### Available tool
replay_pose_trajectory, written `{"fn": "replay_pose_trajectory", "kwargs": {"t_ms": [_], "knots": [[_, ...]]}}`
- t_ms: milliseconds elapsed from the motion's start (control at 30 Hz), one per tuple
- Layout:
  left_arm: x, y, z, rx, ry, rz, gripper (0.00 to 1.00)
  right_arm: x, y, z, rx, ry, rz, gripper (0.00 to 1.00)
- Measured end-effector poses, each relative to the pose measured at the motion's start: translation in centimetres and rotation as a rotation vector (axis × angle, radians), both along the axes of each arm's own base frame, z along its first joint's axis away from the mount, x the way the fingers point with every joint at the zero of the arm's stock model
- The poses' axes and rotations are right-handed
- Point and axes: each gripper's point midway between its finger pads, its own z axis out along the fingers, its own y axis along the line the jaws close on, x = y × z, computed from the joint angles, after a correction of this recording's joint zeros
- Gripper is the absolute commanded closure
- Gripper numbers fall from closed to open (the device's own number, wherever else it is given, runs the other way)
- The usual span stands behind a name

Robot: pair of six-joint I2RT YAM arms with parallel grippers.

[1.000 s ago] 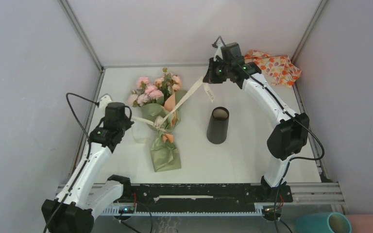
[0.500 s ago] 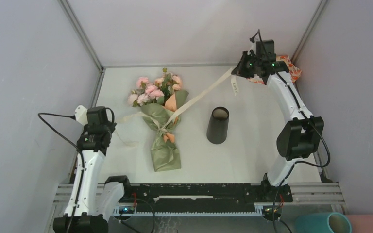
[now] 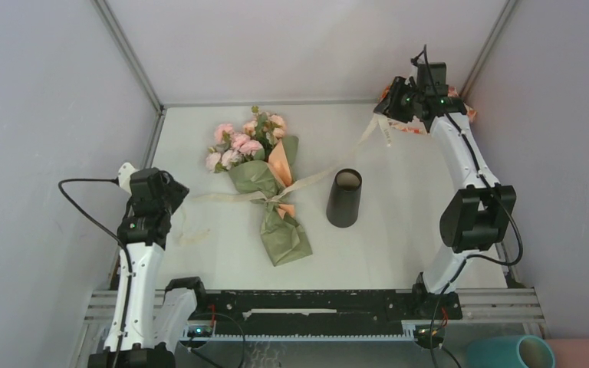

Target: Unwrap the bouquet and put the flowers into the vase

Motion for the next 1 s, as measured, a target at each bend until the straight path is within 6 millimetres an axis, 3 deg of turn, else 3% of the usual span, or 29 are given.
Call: {"fn": "replay_pose_trajectory", "kwargs": {"t_ms": [133,333,500,567,633,733,800,1000], "knots": [[1.8,-2.7,0.7,-0.048,-0.075,-0.169,0.31,-0.9,2.7,0.9,-0.030,-0.028,0.044,0.36],[3.0,-9.0,2.5,-0.083,-0.199,-0.484,0.52,-4.4,8.4,6.0,-0.017,-0.162,0.171,0.42],[3.1,-15.9,3.0,-0.085,-0.238,-0.734,0.63,-9.6,15.3,10.5,0.016,-0.290,0.355,0.41],[3.4,-17.8,1.8,-0.105,-0.229,-0.782,0.67,-11.4,17.6,10.9,0.026,-0.303,0.422,0.41],[3.7,-19.1,-0.8,-0.128,-0.191,-0.805,0.71,-13.0,19.5,10.9,0.038,-0.301,0.481,0.41],[3.6,-19.9,-5.8,-0.152,-0.081,-0.814,0.76,-13.9,20.6,10.4,0.044,-0.289,0.519,0.39],[3.6,-20.1,-7.7,-0.155,-0.036,-0.817,0.77,-14.1,20.7,9.8,0.042,-0.277,0.526,0.37],[5.0,-22.0,-8.9,-0.155,-0.053,-0.859,0.82,-14.0,20.7,8.2,0.023,-0.240,0.522,0.36]]}}
